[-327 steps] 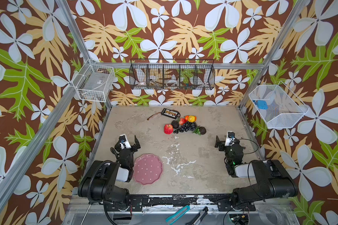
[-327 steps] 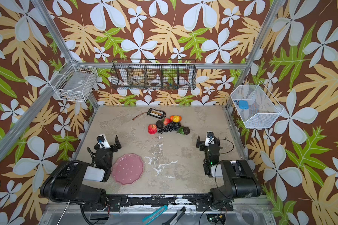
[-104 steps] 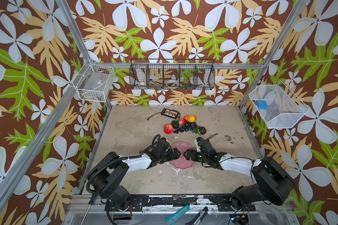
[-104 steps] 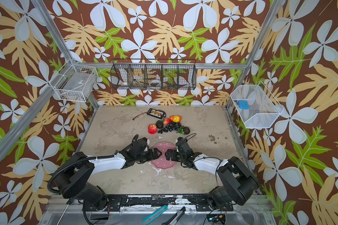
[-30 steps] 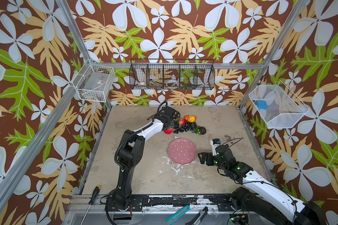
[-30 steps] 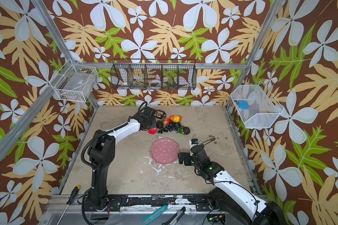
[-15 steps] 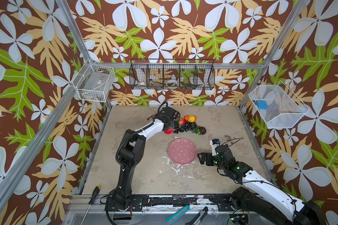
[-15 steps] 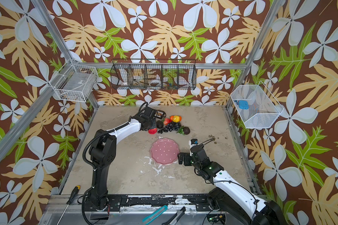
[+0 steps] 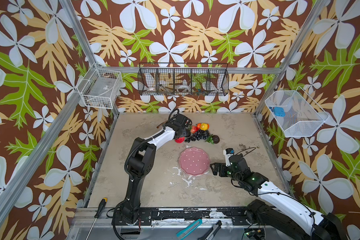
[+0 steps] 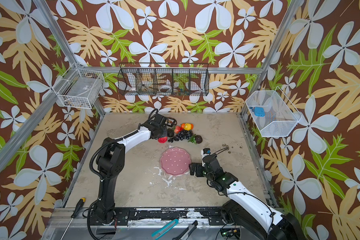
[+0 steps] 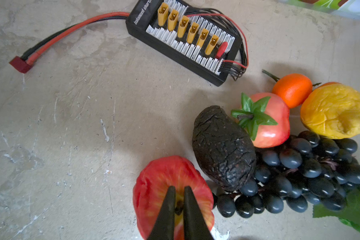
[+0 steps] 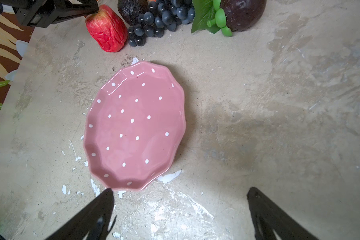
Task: Arrange fruit in a fruit bowl
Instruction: Pick up the fruit from the top-center of the table.
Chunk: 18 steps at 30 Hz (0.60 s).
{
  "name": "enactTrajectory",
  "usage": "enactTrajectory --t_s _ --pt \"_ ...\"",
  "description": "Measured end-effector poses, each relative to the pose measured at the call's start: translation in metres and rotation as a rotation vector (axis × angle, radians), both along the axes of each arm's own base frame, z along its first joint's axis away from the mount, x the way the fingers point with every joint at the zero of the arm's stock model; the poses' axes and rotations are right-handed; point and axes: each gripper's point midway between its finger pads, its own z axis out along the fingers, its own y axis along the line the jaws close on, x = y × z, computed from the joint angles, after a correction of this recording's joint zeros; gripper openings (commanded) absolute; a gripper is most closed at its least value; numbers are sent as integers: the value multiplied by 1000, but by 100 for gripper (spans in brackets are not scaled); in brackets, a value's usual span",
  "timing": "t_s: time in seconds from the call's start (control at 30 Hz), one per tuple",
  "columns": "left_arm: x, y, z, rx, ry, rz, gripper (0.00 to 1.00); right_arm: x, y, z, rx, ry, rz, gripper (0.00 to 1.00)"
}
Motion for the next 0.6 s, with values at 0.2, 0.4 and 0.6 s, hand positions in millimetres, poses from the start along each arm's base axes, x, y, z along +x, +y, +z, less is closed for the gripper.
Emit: enactTrajectory --t_s 0.2,0.4,0.6 --pt "0 0 0 -1 -1 0 3 -1 2 1 13 1 12 100" --pt "-3 0 9 -12 -6 -6 0 -1 3 0 12 7 12 100" --pt "-30 13 36 -39 -33 -13 0 0 4 -2 6 15 15 100"
